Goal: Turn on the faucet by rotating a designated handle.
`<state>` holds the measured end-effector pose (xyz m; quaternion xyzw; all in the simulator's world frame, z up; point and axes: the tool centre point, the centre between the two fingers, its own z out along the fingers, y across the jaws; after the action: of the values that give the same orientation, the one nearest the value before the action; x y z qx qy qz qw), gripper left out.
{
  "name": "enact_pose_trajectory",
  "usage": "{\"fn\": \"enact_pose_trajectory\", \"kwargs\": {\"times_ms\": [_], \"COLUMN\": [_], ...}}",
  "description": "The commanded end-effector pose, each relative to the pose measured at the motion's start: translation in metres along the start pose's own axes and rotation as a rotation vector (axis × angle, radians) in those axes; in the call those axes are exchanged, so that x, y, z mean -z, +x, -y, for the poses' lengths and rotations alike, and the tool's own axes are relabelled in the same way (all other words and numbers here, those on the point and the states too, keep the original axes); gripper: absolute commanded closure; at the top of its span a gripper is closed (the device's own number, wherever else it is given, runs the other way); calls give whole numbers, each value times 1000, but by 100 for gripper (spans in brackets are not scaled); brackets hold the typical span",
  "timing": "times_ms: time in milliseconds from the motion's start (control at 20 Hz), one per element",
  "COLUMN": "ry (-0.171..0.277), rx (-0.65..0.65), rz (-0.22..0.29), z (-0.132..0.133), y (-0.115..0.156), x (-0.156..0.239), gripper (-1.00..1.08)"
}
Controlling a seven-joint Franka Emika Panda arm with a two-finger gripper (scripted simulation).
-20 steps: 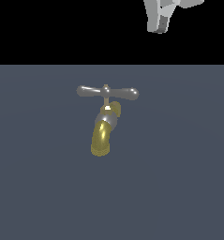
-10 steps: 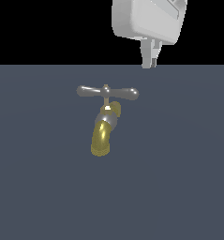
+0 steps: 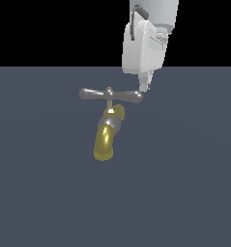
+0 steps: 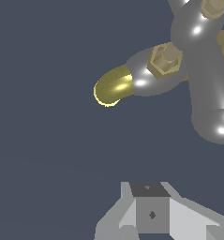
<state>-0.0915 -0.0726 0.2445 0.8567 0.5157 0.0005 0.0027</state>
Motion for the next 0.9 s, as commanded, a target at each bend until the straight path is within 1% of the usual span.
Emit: {"fn": "enact_pose_trajectory", "kwargs": {"times_ms": [0, 450, 850], "ry": [0, 3, 5], "rx": [52, 181, 227], "rz": [0, -1, -2], "z": [-7, -21, -26], "y": [6, 24, 32], "x": [-12, -40, -50], "gripper": [108, 108, 108]}}
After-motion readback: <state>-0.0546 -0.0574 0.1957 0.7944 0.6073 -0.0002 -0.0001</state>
